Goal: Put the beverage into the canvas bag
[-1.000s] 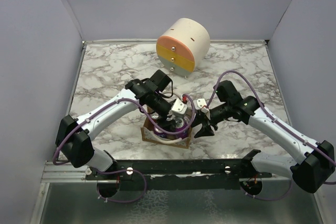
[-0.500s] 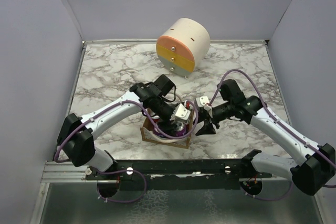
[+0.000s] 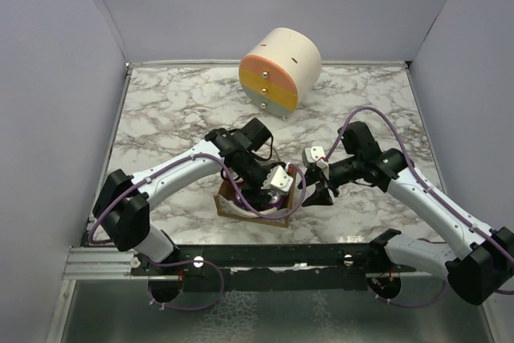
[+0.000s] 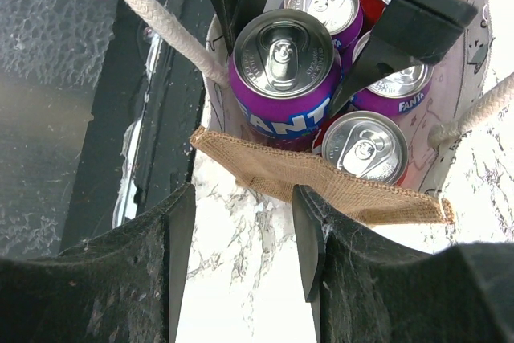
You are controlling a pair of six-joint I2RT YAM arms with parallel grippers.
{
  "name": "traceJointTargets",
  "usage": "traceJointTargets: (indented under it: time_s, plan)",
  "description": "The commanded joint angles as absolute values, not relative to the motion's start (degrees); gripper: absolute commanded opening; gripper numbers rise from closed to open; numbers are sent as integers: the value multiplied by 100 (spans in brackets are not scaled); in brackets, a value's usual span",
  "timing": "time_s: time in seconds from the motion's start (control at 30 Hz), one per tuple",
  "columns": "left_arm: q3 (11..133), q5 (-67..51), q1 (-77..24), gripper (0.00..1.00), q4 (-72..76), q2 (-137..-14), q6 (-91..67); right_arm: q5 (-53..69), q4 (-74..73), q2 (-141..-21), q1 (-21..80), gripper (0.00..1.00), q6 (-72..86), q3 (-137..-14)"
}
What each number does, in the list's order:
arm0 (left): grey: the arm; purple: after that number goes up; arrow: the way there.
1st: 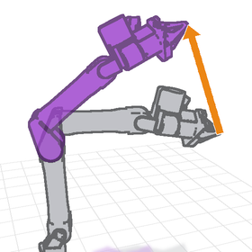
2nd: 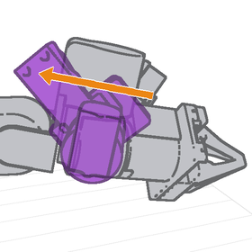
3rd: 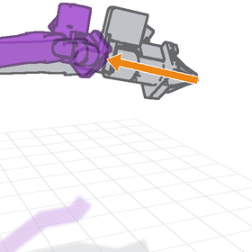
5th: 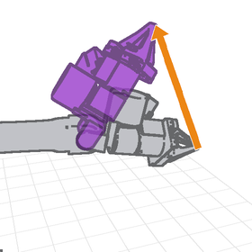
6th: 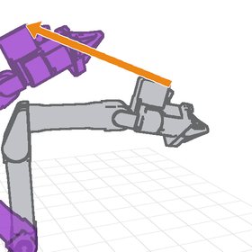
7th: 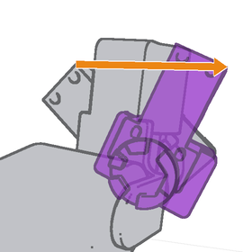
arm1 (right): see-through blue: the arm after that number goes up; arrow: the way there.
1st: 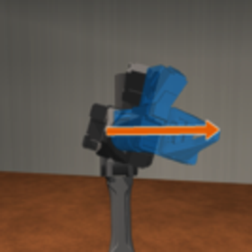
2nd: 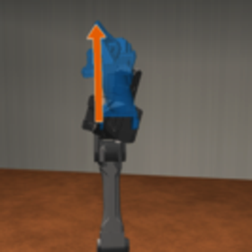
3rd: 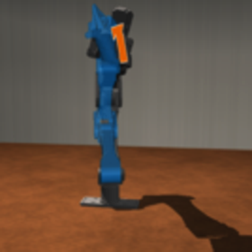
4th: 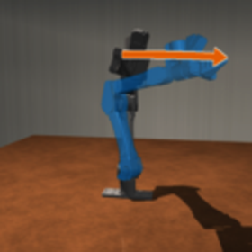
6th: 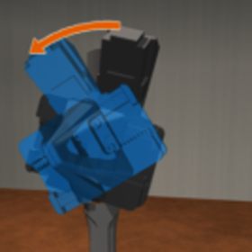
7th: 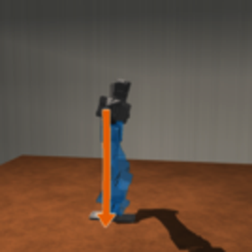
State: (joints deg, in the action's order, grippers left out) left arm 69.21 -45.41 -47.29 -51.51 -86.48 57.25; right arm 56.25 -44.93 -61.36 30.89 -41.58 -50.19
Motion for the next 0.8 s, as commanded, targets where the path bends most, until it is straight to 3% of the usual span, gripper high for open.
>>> traceJointTargets:
  time_s: [0.0, 0.47, 0.77]
  plan:
    - [7228, -4579, -4786, 3, -5401, -8784, 6292, 5805, -4323, -6038, 3050, 52, -4074, -4956]
    - [7343, -4502, -4833, 4, -5609, -9071, 6819, 5766, -4218, -5819, 2849, 54, -3963, -4852]
    - [7436, -4348, -4829, 13, -5732, -9320, 7062, 5752, -4140, -5633, 2621, 56, -3859, -4784]
